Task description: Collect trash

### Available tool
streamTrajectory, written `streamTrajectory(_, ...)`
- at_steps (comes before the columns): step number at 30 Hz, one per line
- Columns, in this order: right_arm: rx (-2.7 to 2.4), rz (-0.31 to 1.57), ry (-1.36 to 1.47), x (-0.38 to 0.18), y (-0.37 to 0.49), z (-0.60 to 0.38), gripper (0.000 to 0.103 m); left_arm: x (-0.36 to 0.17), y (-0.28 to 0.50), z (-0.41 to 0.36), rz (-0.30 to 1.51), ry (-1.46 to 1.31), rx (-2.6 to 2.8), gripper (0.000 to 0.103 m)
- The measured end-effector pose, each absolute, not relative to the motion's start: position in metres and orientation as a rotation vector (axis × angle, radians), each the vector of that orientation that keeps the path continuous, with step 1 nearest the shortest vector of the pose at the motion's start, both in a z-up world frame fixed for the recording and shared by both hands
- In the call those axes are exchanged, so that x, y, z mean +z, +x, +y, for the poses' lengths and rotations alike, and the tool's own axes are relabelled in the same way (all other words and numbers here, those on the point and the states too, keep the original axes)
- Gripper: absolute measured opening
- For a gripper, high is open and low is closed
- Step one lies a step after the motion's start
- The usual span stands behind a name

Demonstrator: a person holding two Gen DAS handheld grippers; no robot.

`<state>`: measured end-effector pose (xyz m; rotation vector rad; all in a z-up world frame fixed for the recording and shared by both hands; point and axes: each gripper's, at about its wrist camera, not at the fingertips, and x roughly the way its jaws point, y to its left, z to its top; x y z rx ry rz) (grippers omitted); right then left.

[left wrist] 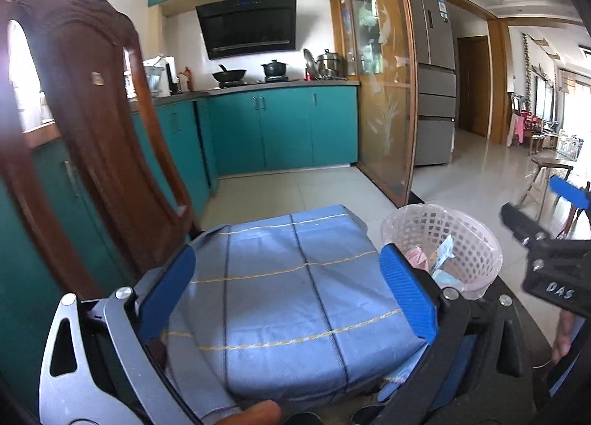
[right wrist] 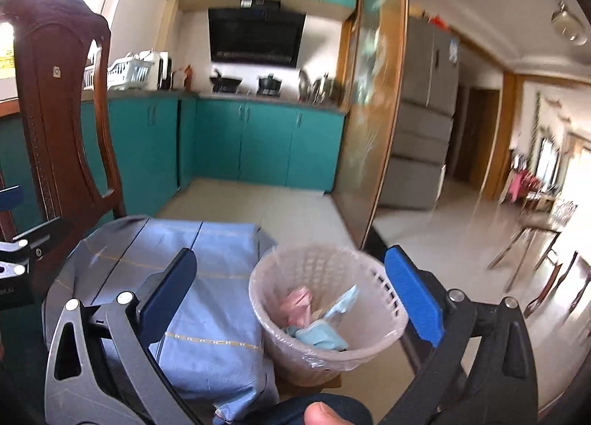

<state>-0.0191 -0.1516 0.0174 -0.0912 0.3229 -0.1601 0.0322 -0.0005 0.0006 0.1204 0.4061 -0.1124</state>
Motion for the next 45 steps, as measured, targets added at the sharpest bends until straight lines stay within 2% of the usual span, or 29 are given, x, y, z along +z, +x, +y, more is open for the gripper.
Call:
streamTrajectory(17,-0.168,0.317,-0.114,0.018,-0.052,-0.135,0.1,0.008,-0.007,0.026,0.417,0.104,-0.03,0.1)
streamTrajectory(45,-0.182,0.337,-0.079,0.011,-0.058,-0.145,0.1,0.014,-0.016,0.012,0.408,0.116,-0.038,0.1)
